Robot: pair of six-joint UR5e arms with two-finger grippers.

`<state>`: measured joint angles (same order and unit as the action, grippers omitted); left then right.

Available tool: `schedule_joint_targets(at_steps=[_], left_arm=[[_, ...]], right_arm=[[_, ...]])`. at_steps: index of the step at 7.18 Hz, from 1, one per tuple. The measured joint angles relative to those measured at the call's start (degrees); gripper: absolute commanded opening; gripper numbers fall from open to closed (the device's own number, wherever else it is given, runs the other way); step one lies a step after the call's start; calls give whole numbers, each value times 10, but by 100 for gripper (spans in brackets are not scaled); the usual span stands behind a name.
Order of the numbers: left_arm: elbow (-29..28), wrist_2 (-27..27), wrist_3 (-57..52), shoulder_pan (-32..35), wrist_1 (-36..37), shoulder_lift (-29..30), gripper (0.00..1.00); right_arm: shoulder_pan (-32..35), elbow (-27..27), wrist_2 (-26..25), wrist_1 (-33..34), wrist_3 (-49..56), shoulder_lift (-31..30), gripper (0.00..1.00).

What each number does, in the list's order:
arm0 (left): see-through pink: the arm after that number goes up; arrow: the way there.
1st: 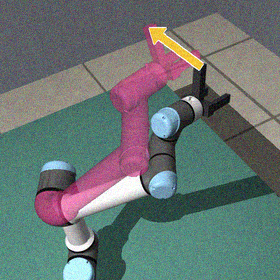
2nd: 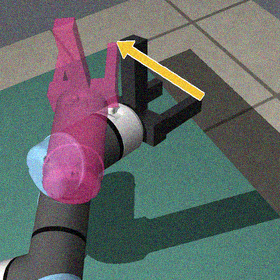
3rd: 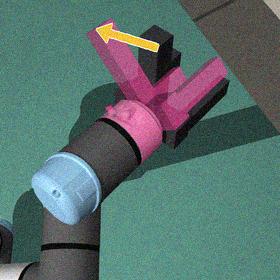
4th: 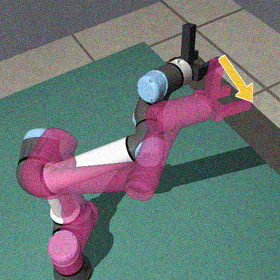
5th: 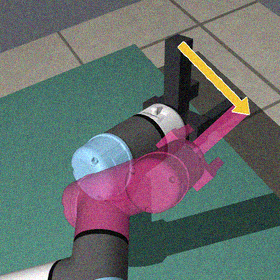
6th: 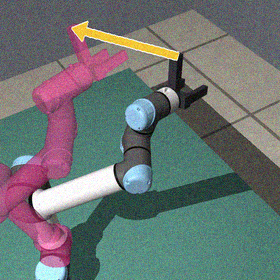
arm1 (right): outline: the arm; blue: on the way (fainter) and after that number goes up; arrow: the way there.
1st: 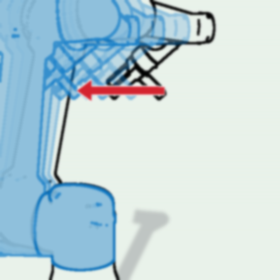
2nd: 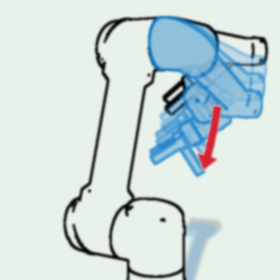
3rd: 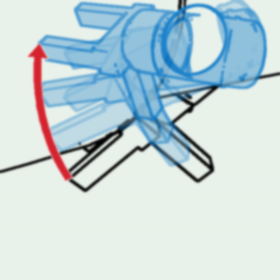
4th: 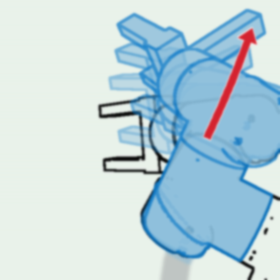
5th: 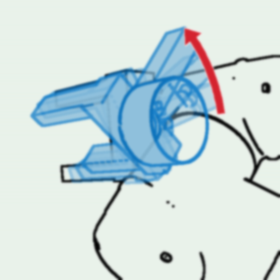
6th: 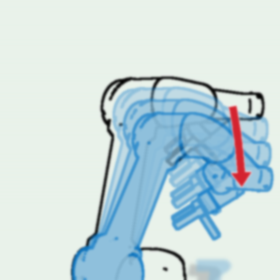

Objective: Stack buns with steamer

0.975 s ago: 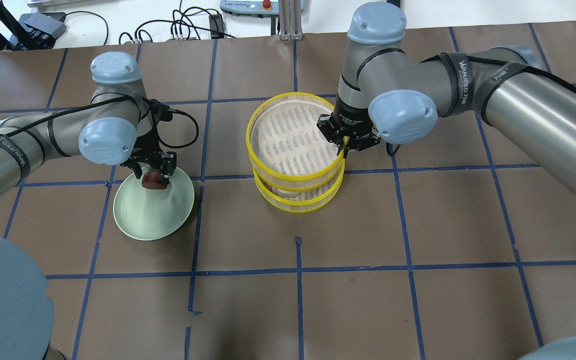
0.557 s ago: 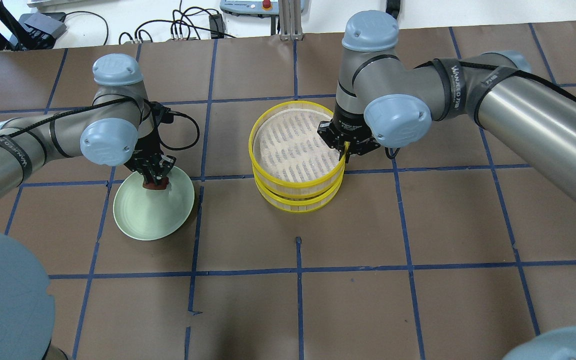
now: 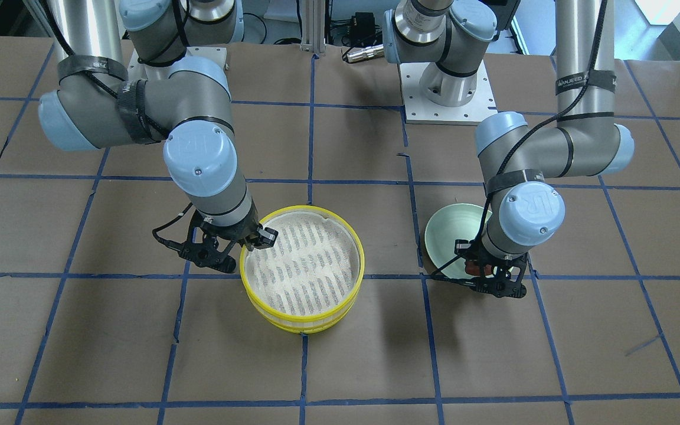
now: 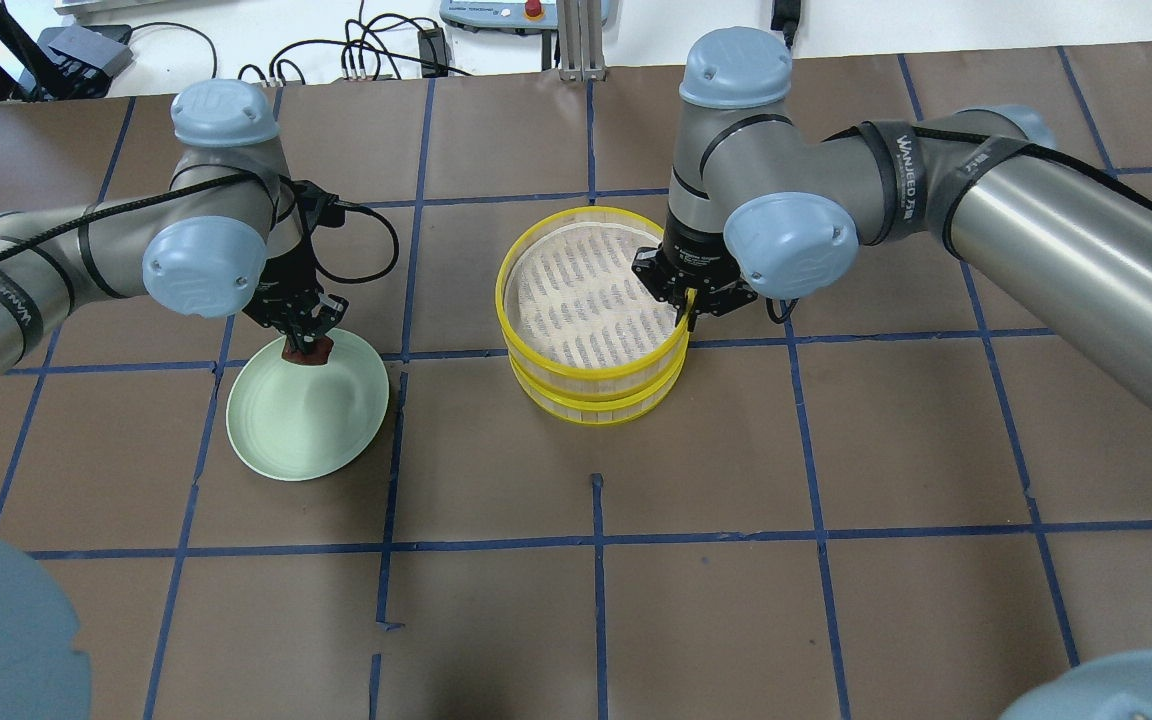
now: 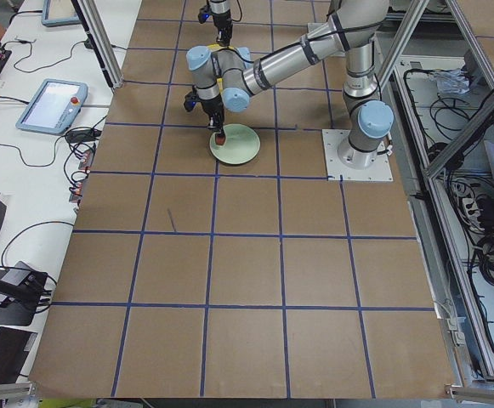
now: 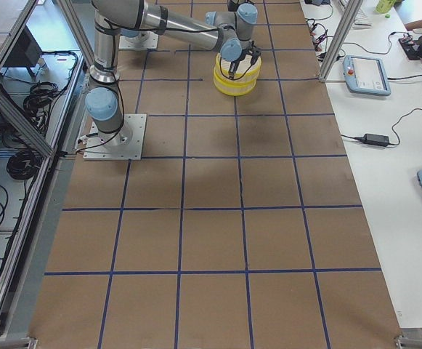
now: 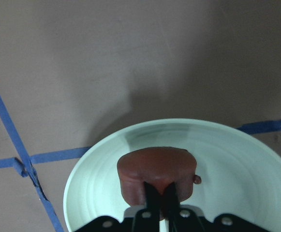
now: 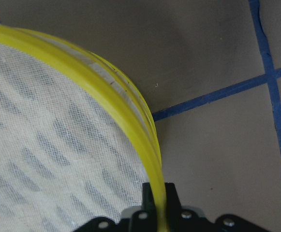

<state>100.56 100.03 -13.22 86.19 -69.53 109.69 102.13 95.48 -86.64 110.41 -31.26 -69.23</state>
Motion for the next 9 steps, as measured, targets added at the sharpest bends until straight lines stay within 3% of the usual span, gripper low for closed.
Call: schedule_joint_targets(at_steps=[2, 3, 4, 5, 6, 7, 9], left_arm=[[-73, -32, 114, 50, -82, -14, 1], [-107, -66, 179, 78, -108, -15, 1], [-129, -104, 244, 105, -119, -15, 1], [-140, -153, 311, 126, -120, -15, 2], [-144, -203, 364, 137, -117, -13, 42], [-143, -242, 394, 143, -109, -11, 99], [-140, -274, 422, 149, -97, -6, 100]], right_arm=[[0, 8, -5, -1, 4, -3, 18], [0, 11, -6, -1, 5, -4, 63], [0, 12, -5, 0, 5, -5, 99], [0, 12, -5, 2, 5, -5, 100], [-6, 7, -3, 5, 12, -7, 100], [-28, -4, -1, 1, 40, -15, 100], [-110, -23, 2, -47, 143, -63, 100]])
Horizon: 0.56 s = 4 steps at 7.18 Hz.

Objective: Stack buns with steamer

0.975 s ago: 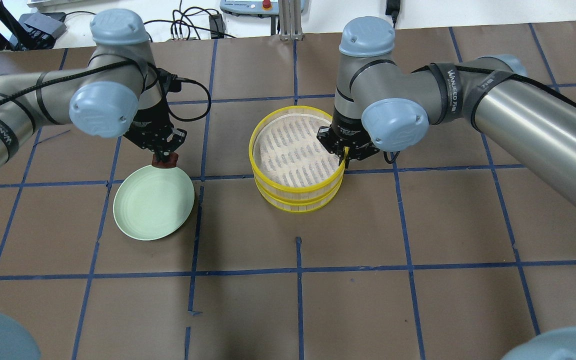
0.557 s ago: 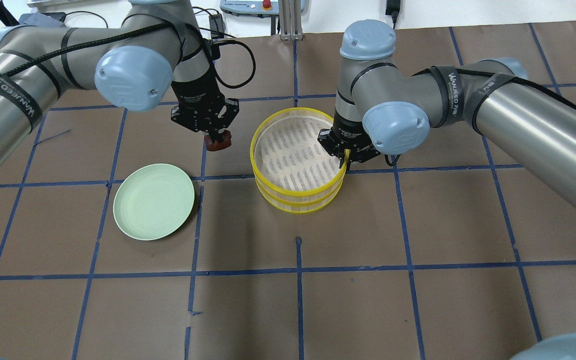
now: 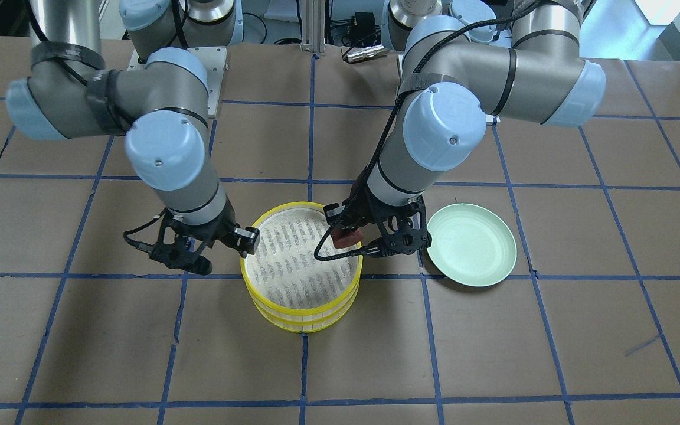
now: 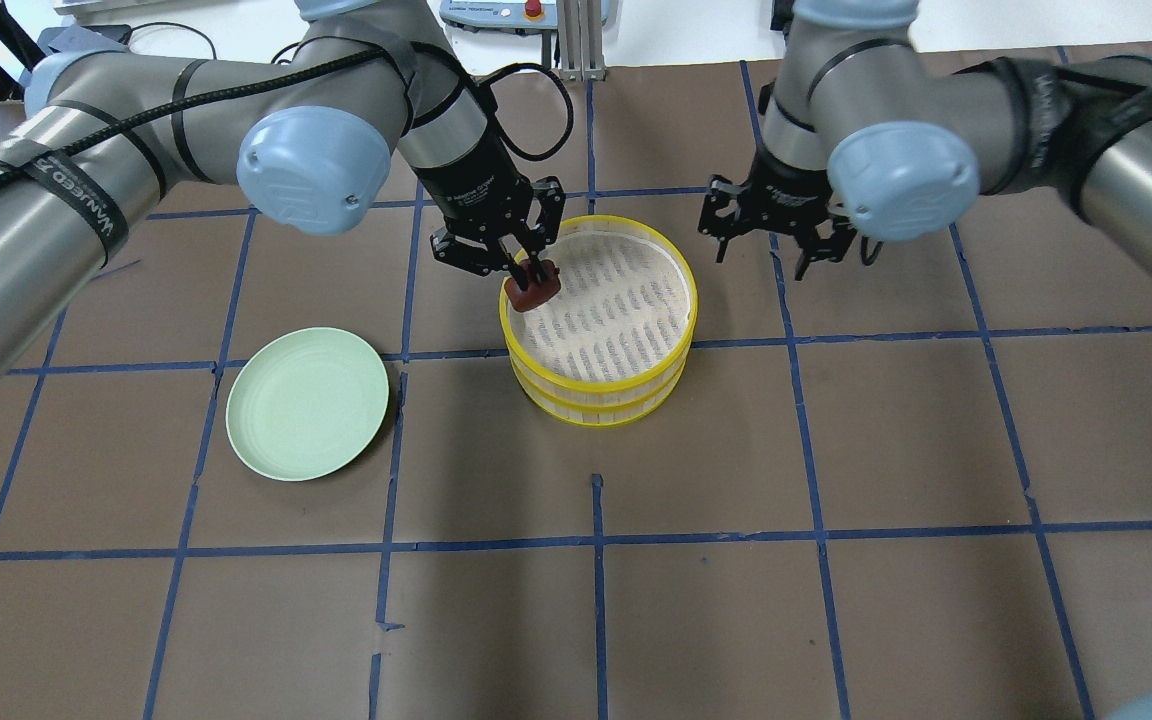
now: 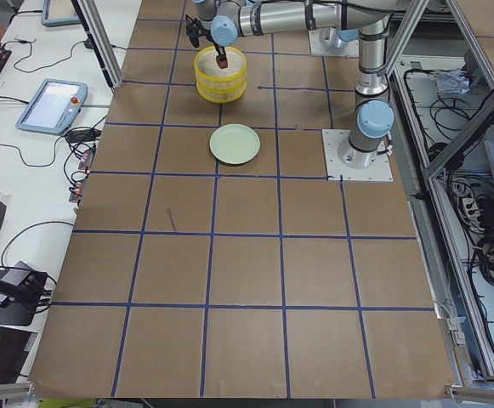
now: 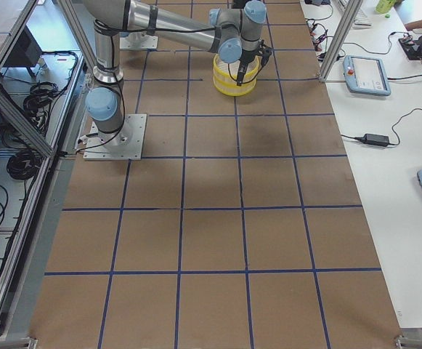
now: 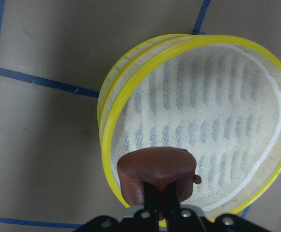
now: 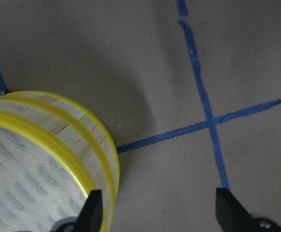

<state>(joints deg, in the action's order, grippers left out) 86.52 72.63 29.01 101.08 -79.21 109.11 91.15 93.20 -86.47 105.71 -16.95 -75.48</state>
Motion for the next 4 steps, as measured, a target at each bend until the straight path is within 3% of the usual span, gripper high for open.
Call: schedule_joint_targets(at_steps=[2, 4], left_arm=[[-5, -3, 48, 4, 27, -7, 100], [-8, 21, 45, 6, 34, -37, 100]], right_arm=[[-57, -12, 0, -55, 82, -55, 100], [-54, -60, -11, -142, 99, -93, 100]])
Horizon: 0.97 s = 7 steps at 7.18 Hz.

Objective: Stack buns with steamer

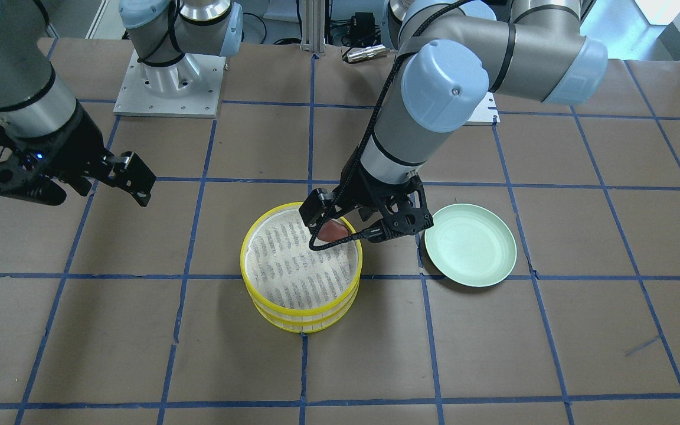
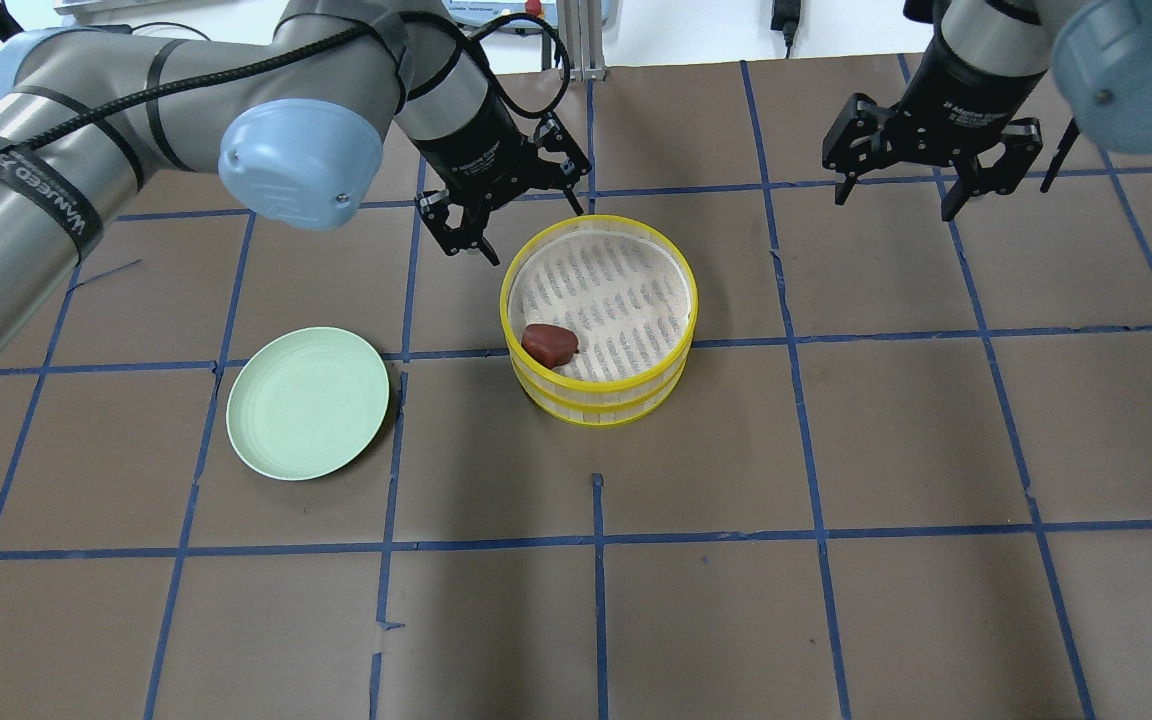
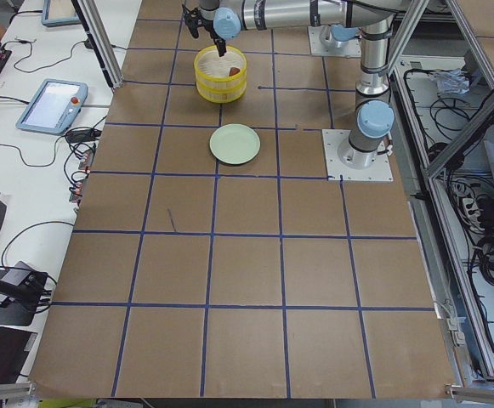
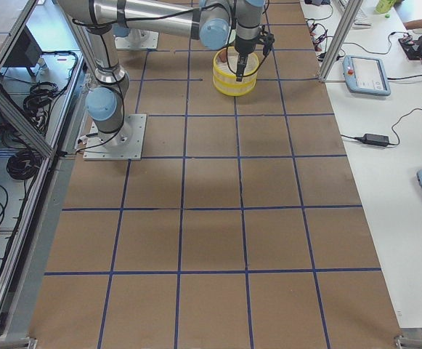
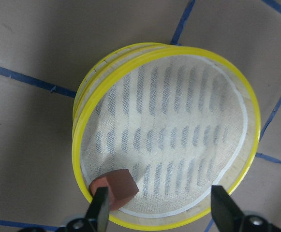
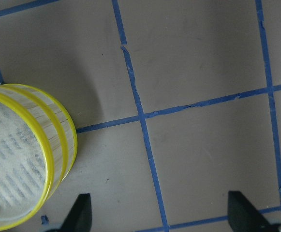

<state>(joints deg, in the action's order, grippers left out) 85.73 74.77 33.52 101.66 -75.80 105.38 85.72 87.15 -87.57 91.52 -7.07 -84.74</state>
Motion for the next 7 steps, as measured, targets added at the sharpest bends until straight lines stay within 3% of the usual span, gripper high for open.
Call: schedule_joint_targets(at_steps=[2, 5, 7], left_arm=[[-5, 58, -62, -1, -50, -44, 100], [-15, 169, -248, -36, -170, -82, 100], [-10, 178, -282, -76, -186, -96, 100]], right_arm=[[24, -48, -32, -71, 11, -27, 100], [35, -53, -34, -85, 17, -38, 100], [34, -54, -26, -94, 27, -35, 100]])
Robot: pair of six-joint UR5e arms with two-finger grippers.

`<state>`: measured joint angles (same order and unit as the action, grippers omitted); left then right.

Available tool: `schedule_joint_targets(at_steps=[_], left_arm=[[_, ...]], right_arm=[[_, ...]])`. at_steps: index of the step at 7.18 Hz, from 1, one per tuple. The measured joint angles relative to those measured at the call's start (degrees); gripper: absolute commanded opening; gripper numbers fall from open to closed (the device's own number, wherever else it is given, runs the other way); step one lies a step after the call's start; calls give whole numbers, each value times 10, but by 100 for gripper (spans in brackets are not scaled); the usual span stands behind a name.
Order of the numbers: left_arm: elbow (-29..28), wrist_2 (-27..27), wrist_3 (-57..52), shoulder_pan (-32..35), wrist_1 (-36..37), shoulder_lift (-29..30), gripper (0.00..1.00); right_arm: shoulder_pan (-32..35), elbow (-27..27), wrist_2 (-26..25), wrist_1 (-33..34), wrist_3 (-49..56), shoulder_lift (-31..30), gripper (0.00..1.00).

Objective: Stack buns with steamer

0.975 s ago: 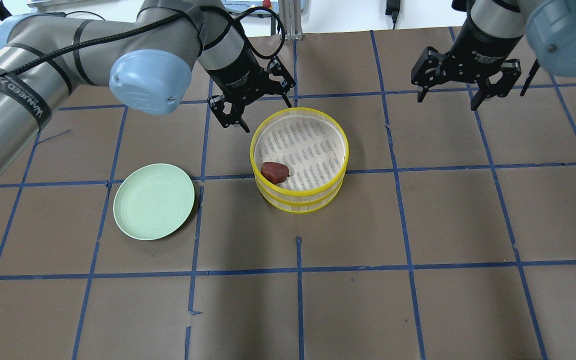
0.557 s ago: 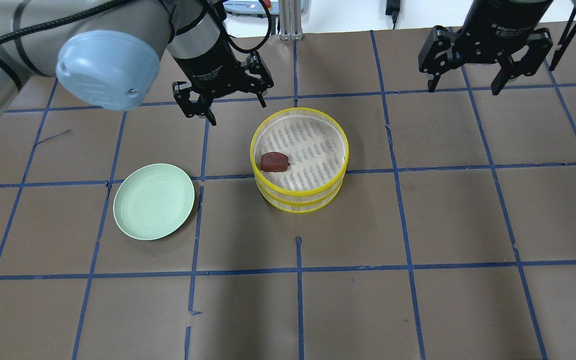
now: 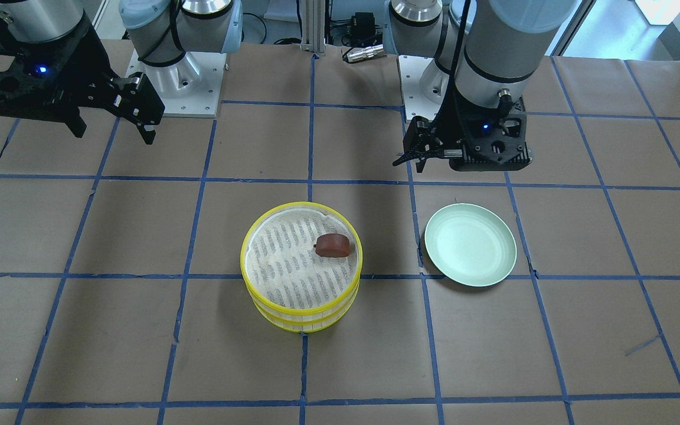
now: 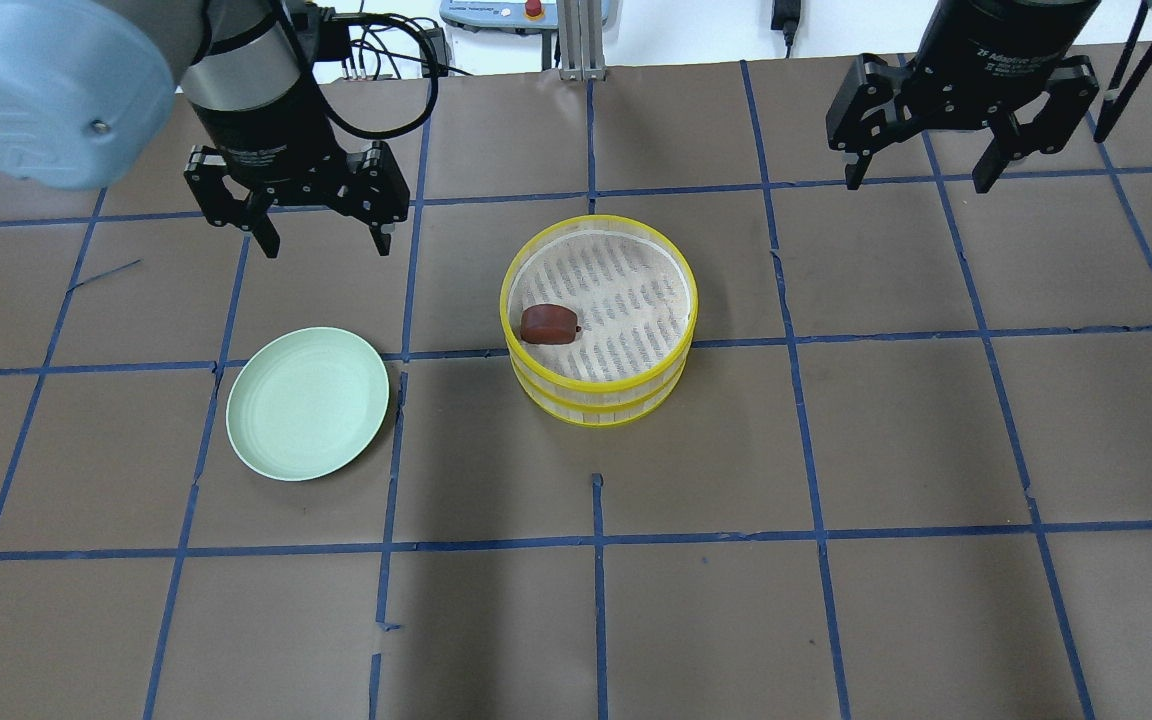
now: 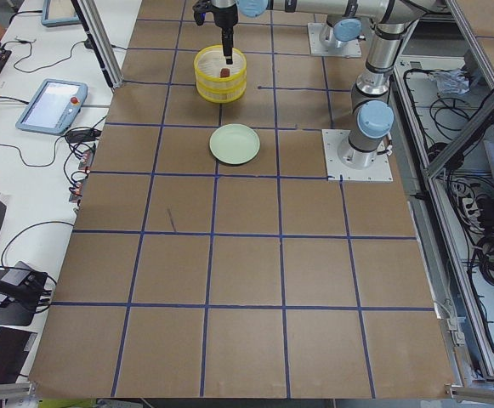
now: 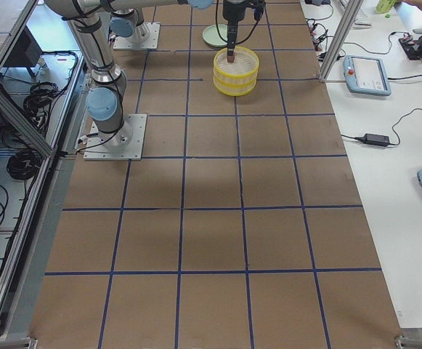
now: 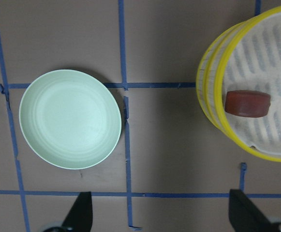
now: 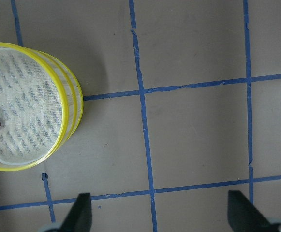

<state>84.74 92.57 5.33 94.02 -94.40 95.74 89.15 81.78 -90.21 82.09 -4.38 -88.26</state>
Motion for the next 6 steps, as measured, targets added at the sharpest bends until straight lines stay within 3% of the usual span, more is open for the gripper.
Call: schedule_joint_targets(at_steps=[3, 6], left_arm=[[7, -20, -4, -42, -6, -13, 100], [6, -20, -3, -43, -4, -13, 100]], right_arm=[[-1, -2, 4, -27, 7, 3, 100], [1, 0, 6, -28, 8, 3, 100]])
